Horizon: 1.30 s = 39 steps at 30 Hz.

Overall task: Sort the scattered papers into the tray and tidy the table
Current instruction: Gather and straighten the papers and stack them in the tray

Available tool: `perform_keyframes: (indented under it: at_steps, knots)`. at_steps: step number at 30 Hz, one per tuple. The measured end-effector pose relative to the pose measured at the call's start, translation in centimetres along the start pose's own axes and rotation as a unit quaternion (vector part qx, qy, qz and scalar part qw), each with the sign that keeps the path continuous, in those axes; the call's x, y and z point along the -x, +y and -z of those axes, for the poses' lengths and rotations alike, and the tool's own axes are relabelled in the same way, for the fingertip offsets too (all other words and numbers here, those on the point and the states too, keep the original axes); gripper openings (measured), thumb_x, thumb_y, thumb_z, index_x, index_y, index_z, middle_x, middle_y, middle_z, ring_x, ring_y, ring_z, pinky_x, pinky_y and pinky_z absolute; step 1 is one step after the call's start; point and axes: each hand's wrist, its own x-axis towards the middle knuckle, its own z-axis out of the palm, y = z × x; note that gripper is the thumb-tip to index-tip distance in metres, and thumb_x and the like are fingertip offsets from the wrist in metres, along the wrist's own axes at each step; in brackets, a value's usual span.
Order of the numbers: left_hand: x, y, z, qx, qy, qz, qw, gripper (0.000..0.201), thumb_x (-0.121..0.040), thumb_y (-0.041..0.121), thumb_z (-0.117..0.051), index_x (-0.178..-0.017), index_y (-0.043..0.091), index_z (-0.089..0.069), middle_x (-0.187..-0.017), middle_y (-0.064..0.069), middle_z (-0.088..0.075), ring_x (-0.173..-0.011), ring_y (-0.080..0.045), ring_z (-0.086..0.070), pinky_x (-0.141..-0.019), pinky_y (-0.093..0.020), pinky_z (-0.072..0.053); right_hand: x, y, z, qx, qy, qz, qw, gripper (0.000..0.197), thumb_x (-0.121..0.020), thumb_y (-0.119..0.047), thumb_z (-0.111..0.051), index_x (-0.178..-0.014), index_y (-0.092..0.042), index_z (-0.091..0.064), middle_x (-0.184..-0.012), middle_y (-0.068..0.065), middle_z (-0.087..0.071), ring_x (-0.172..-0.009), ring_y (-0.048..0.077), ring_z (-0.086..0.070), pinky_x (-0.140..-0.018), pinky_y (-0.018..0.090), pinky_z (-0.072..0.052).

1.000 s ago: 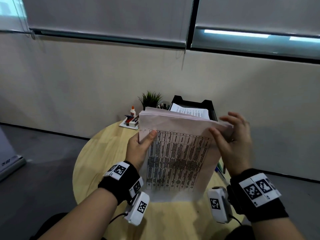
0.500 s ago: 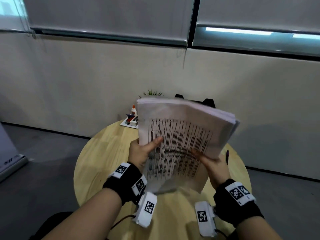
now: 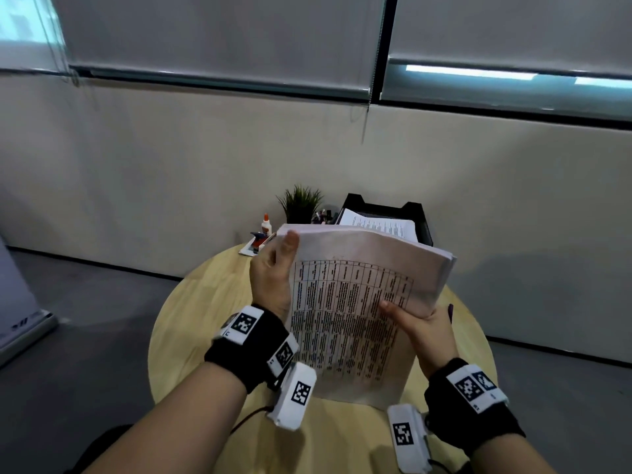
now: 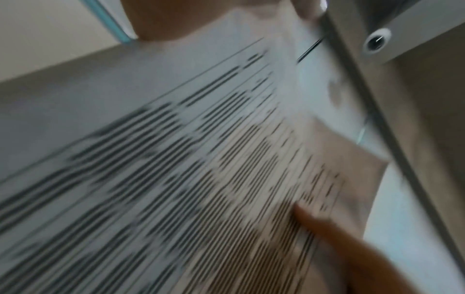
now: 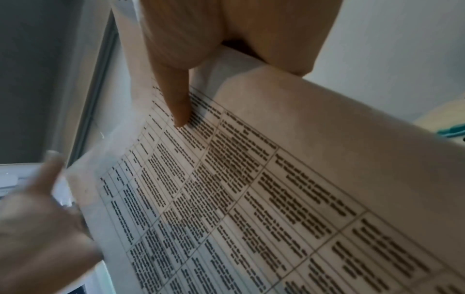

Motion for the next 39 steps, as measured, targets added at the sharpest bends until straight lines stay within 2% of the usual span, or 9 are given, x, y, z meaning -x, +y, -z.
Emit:
perform_keyframes:
  at_steps: [3,7,12,16,21,24,30,36,39]
  knots:
    - [-1.1,1.6,-1.3,-0.039,0.031,-0.052,0.997,0.046,-0.079,0.056,-0.061,-0.075,0.011,-0.064,-0.074,-0.003,-0.057,-0.072,-0.012,-0.051,-0.070,-0.023,-0.041,0.1,-0.5,0.1,-0.013,-0.012,0.004,1.000,0.019,-0.066,-0.010,-0.079,-0.084,-0.016,-0.076,-0.092,0.006,-0.076,-0.091,0.024,-0.071,-0.083,0.040,-0.054]
    - [-2.6,1.3,-1.9,-0.116,0.087,-0.054,0.988,0.023,-0.080,0.012,-0.064,-0.061,0.022,-0.056,-0.063,0.011,-0.054,-0.059,0.002,-0.047,-0.066,-0.022,-0.038,0.1,-0.7,0.0,-0.028,-0.023,0.005,0.999,0.019,-0.069,-0.007,-0.077,-0.086,-0.015,-0.075,-0.091,0.008,-0.076,-0.089,0.024,-0.072,-0.083,0.041,-0.055]
    - [-2.2,1.2,-0.9,-0.080,0.024,-0.077,0.994,0.028,-0.071,0.043,-0.075,-0.073,0.022,-0.057,-0.071,0.012,-0.058,-0.061,0.010,-0.051,-0.061,-0.005,-0.040,-0.2,-0.6,0.2,-0.038,-0.046,-0.003,0.998,0.054,-0.047,-0.048,-0.088,-0.090,-0.018,-0.078,-0.098,0.010,-0.075,-0.094,0.027,-0.071,-0.086,0.042,-0.053]
    - [-0.6,-1.2,2.0,-0.010,-0.071,-0.007,0.997,0.069,-0.047,0.066,-0.078,-0.093,0.017,-0.060,-0.078,0.005,-0.070,-0.072,-0.006,-0.066,-0.061,-0.019,-0.052,-0.6,-0.5,0.3,-0.049,-0.049,-0.001,0.998,0.053,-0.048,-0.045,-0.089,-0.091,-0.016,-0.077,-0.100,0.012,-0.074,-0.095,0.028,-0.071,-0.085,0.041,-0.053]
    - [1.9,-6.6,5.0,-0.094,-0.103,0.180,0.974,0.070,-0.041,0.041,-0.083,-0.102,0.010,-0.067,-0.093,-0.003,-0.075,-0.092,-0.018,-0.070,-0.092,-0.045,-0.052,-0.5,-0.2,-0.1,-0.083,-0.037,-0.006,0.996,0.042,-0.059,-0.023,-0.084,-0.097,-0.007,-0.074,-0.101,0.014,-0.073,-0.096,0.029,-0.070,-0.079,0.034,-0.057]
    - [3.3,-9.1,6.4,-0.111,-0.120,0.266,0.950,0.068,-0.042,0.023,-0.092,-0.103,0.006,-0.067,-0.098,-0.008,-0.074,-0.094,-0.019,-0.070,-0.097,-0.044,-0.049,0.5,0.7,-0.2,-0.066,-0.033,-0.005,0.997,0.043,-0.064,-0.014,-0.080,-0.105,-0.007,-0.069,-0.104,0.011,-0.073,-0.100,0.025,-0.069,-0.087,0.038,-0.053]
    - [3.7,-9.5,5.4,-0.097,-0.059,0.242,0.964,0.019,-0.066,0.005,-0.081,-0.082,0.010,-0.071,-0.081,-0.005,-0.075,-0.082,-0.021,-0.072,-0.075,-0.033,-0.059,1.7,3.6,-0.7,-0.073,0.010,-0.063,0.995,0.065,-0.038,-0.031,-0.092,-0.096,-0.011,-0.072,-0.099,0.004,-0.075,-0.094,0.019,-0.071,-0.083,0.034,-0.055]
    - [3.4,-9.8,4.9,-0.080,-0.044,0.222,0.971,0.021,-0.068,0.003,-0.080,-0.087,0.006,-0.072,-0.091,-0.013,-0.074,-0.087,-0.025,-0.071,-0.081,-0.038,-0.058,0.6,2.8,-0.8,-0.078,0.024,-0.050,0.995,0.033,-0.068,0.000,-0.074,-0.100,-0.010,-0.070,-0.100,0.002,-0.075,-0.094,0.016,-0.071,-0.083,0.032,-0.054]
    - [5.5,-11.9,5.9,-0.111,-0.049,0.266,0.956,0.018,-0.069,0.006,-0.080,-0.086,0.008,-0.073,-0.091,-0.012,-0.075,-0.089,-0.026,-0.071,-0.087,-0.045,-0.055,2.0,5.4,-1.1,-0.065,0.040,-0.130,0.989,0.023,-0.076,0.007,-0.069,-0.093,-0.008,-0.069,-0.087,0.002,-0.076,-0.077,0.015,-0.073,-0.065,0.025,-0.058]
